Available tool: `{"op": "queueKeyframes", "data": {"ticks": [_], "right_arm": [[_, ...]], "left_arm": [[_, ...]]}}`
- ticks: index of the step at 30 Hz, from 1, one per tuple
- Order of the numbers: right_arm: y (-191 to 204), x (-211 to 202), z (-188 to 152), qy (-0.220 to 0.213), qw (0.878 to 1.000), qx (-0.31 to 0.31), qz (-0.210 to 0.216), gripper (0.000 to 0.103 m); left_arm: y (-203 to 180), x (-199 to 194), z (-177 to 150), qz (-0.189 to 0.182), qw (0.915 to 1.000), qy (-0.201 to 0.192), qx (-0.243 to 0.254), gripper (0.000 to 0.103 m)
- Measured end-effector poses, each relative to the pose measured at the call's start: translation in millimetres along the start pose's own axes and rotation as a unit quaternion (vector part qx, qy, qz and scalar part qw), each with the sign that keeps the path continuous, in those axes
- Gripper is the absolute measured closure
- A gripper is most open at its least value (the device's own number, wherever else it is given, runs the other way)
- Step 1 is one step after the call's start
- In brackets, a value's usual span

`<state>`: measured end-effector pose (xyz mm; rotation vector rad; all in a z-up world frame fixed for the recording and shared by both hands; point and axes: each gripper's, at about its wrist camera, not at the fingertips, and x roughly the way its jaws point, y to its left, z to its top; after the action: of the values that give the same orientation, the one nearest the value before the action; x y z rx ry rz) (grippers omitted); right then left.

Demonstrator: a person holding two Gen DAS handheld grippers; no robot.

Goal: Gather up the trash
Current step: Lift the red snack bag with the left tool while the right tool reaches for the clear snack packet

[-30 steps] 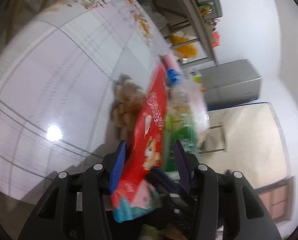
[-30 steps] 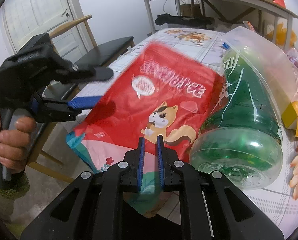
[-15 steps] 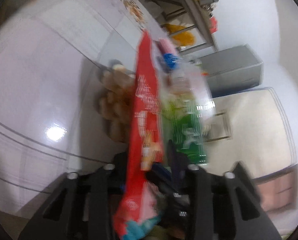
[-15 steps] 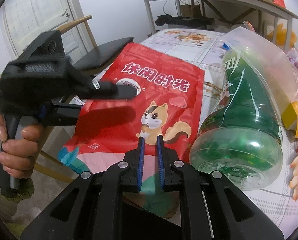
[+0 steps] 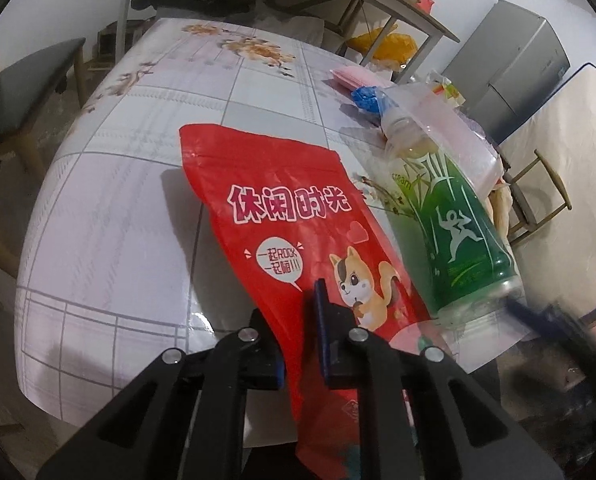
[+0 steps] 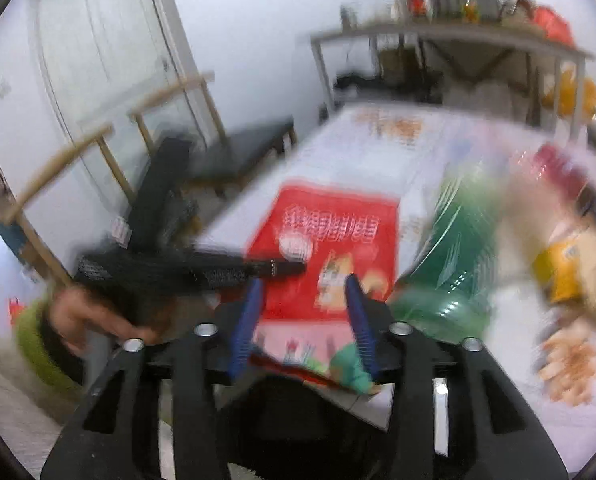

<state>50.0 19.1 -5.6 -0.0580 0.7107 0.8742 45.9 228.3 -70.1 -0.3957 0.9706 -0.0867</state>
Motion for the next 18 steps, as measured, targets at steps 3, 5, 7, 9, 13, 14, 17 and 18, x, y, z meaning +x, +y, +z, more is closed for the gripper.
{"op": "queueKeyframes", "data": {"ticks": [3, 5, 7, 9, 13, 14, 17, 18], "right_arm": [[-26, -34, 24, -0.051, 0.998, 0.017, -0.033, 0.050], [-55, -50, 45, -0.071, 0.995, 0.033, -0.065, 0.045], [-76, -54, 62, -0.073, 0.991, 0.035, -0.103, 0.038], [-91, -48, 76, -0.057, 0.988, 0.020, -0.142, 0.035], [-123, -25, 87, -0.017, 0.984, 0.021, -0.178, 0.035], [-131, -17, 87, -0.008, 0.984, 0.030, -0.176, 0.035], [-152, 3, 93, 0.024, 0.986, 0.051, -0.154, 0.035], [-152, 8, 92, 0.033, 0.987, 0.052, -0.147, 0.035]], "left_arm": [[-1, -3, -1, 0.008, 0.9999, -0.004, 0.010, 0.092], [-1, -3, -2, 0.009, 0.9998, -0.007, 0.015, 0.092], [-1, -4, -3, 0.008, 0.9998, -0.009, 0.016, 0.092], [-1, -3, -1, 0.005, 0.9998, -0.011, 0.015, 0.092], [2, -1, 2, -0.002, 0.9999, -0.011, 0.010, 0.092], [3, -2, 2, -0.004, 0.9999, -0.011, 0.010, 0.092], [5, 0, 5, -0.010, 0.9999, -0.010, 0.007, 0.092], [5, 0, 5, -0.013, 0.9999, -0.009, 0.006, 0.092]]}}
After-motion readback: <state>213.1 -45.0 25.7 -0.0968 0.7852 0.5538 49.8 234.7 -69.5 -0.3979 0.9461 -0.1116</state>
